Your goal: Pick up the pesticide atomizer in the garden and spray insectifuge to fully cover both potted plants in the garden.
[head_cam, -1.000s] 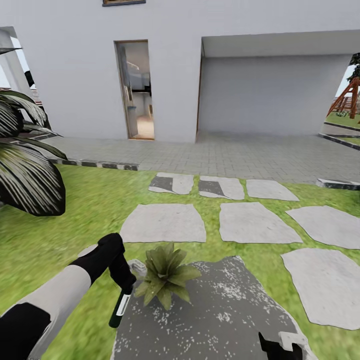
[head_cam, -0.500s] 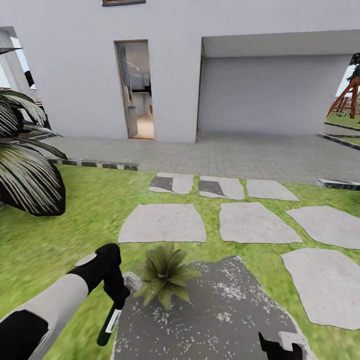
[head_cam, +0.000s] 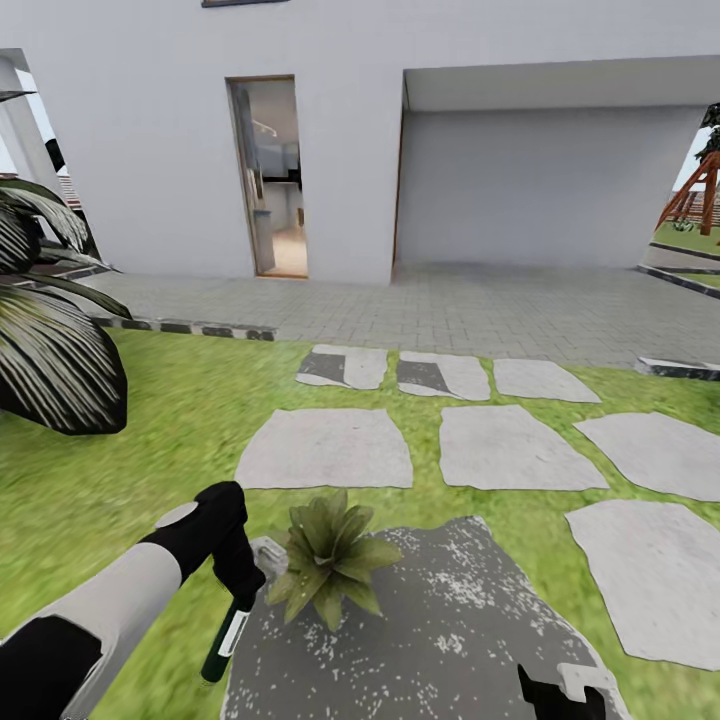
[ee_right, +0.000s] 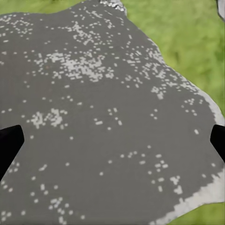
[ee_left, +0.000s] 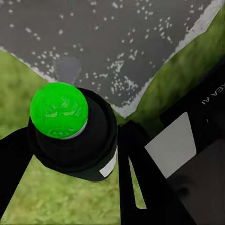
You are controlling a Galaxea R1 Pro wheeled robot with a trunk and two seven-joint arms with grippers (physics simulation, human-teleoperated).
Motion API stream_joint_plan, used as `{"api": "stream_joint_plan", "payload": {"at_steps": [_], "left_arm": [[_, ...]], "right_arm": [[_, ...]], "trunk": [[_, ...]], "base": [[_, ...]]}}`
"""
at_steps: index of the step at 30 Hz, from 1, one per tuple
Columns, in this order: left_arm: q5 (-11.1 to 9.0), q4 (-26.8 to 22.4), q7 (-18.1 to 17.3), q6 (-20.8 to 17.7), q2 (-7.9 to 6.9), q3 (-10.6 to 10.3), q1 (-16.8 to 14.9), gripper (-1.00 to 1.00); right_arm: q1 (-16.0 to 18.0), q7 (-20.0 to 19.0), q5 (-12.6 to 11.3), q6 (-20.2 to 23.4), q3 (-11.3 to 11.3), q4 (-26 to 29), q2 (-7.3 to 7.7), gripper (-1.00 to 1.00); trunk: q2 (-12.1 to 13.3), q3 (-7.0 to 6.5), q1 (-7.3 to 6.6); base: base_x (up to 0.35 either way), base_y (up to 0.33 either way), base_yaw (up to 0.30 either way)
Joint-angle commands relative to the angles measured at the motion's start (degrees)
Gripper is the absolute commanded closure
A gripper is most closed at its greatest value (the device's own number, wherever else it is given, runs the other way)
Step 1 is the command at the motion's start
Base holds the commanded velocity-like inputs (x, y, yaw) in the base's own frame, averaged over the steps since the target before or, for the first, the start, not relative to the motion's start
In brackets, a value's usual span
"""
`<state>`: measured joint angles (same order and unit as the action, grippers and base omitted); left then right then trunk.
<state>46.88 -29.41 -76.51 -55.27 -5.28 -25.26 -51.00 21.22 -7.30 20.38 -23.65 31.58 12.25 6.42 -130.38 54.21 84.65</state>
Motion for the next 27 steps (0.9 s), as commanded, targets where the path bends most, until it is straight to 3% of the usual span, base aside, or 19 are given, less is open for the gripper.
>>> {"api": "stream_joint_plan", "payload": {"at_steps": [1,7,10,18,27], "left_arm": [[0.4,-0.2,-0.6,-0.5,0.2,-0.2,-0.1,1.0],[0.2,-0.4,-0.9,-0.6,1.24,-0.2,-2.9,1.0],[0.4,-0.5,-2.8,-0.5,1.31,-0.2,-4.0,1.0],[0.8,0.1,-3.8,-0.3,0.98,-0.6,-3.5,1.0],[6.9,0.6,-4.1,-0.3,0.42,-0.5,-3.1,1.0]], "right_arm": [[0.0,-0.4,0.3,-0.2,0.5,0.0,-0.01,-1.0],[0.0,-0.4,0.3,-0.2,0.5,0.0,-0.01,-1.0],[0.0,-0.4,0.3,-0.2,0.5,0.0,-0.01,-1.0],[0.0,-0.4,0.3,-0.2,0.5,0.0,-0.09,-1.0],[0.0,-0.3,0.3,-0.2,0.5,0.0,-0.1,-1.0]], "trunk": [[0.0,0.06,-0.01],[0.0,0.06,-0.01],[0.0,0.06,-0.01],[0.0,0.06,-0.01],[0.0,0.06,-0.01]], "base": [[0.0,0.0,0.0],[0.0,0.0,0.0],[0.0,0.0,0.0],[-0.049,0.0,0.0],[-0.145,0.0,0.0]]}}
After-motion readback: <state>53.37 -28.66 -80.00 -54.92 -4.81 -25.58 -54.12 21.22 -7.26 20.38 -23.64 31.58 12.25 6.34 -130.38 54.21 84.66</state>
